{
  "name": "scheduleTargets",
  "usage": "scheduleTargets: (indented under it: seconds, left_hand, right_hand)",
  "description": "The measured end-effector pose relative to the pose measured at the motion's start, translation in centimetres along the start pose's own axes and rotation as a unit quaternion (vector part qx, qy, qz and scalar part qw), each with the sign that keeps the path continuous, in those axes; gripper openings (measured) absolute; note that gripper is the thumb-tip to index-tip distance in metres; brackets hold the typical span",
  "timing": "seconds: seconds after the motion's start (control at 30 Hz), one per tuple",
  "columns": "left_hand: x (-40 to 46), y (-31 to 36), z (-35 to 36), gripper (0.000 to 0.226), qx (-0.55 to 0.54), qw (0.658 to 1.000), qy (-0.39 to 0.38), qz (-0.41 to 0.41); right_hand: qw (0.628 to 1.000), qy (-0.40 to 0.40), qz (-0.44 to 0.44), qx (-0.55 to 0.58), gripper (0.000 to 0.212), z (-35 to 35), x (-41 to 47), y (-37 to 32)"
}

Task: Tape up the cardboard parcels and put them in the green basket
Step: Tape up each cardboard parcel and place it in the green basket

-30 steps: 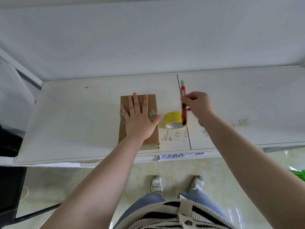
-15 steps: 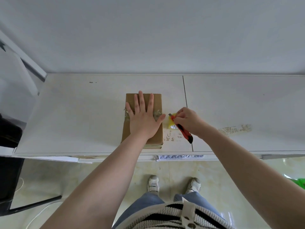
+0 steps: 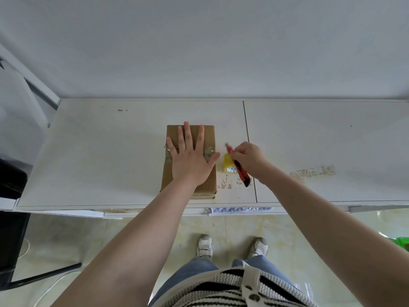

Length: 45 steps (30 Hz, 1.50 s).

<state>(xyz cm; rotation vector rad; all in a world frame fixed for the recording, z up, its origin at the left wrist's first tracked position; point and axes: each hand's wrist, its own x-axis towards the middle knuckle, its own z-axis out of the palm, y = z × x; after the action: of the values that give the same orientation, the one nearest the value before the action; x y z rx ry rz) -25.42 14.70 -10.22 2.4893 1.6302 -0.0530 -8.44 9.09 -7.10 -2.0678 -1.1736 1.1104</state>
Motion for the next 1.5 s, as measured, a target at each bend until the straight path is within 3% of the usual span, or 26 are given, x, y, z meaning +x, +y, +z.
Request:
scheduleTargets:
  seconds: [0.07,0.13,0.2,0.33,0.57,0.7,0.77,0.87,0.97,1.07,1.17,1.37,1.5]
  left_hand:
    - [0.0,0.0,0.1,0.086,-0.005,1.000,-0.001,0.001]
    - [0.1,0.0,0.1,0.086,-0.009,1.000,0.002,0.002]
    - [0.1,0.0,0.1,0.086,-0.010,1.000,0.002,0.002]
    - [0.1,0.1,0.1,0.087,-0.010,1.000,-0.001,-0.002]
    - [0.2,0.2,0.0,0.086,-0.001,1.000,-0.010,-0.006]
    - [0.1,0.2,-0.1,0.086,0.005,1.000,-0.010,-0.007]
    - [0.1,0.2,-0.1,0.086,0.005,1.000,-0.011,-0.007]
    - [0.1,0.2,-0.2,0.086,0.003,1.000,-0.012,-0.005]
    - [0.0,0.2,-0.3,0.086,0.001,1.000,-0.011,-0.003]
    - [-0.1,0.3,-0.5,0.087,0.002,1.000,-0.008,-0.004]
    - [-0.1,0.4,-0.6,0.087,0.002,1.000,-0.008,-0.006]
    - [-0.1,0.2,-0.3,0.085,0.006,1.000,-0.010,-0.005]
    - [-0.1,0.2,-0.4,0.081,0.002,1.000,-0.008,-0.003]
  right_hand:
    - [0.984,0.090,0.009,0.154,0.026,-0.4,-0.3,0.9]
    - [0.957,0.182,0.039,0.222,0.026,-1.6,-0.5,2.6]
    - [0.961,0.214,0.070,0.159,0.022,-2.8,-0.5,5.1]
    - [0.973,0.193,0.123,-0.008,0.019,-4.2,-0.6,10.1]
    - [0.968,0.201,0.137,-0.059,0.012,-5.6,0.1,12.0]
    - [0.954,0.212,0.179,-0.117,0.024,-6.3,0.4,11.6]
    - [0.957,0.220,0.143,-0.128,0.023,-6.0,0.7,10.3]
    - [0.982,0.152,-0.017,-0.107,0.023,-4.5,1.6,5.9]
    - [0.977,-0.011,-0.126,-0.169,0.032,-2.5,2.7,1.4]
    - [0.963,-0.140,-0.101,-0.208,0.034,-1.3,3.4,-0.8]
    - [0.960,-0.201,-0.060,-0.185,0.021,-1.4,3.6,-1.1]
    - [0.976,-0.188,-0.066,-0.083,0.010,-2.6,2.3,-0.4]
    - [0.991,-0.120,-0.044,-0.026,0.008,-2.8,0.7,0.5]
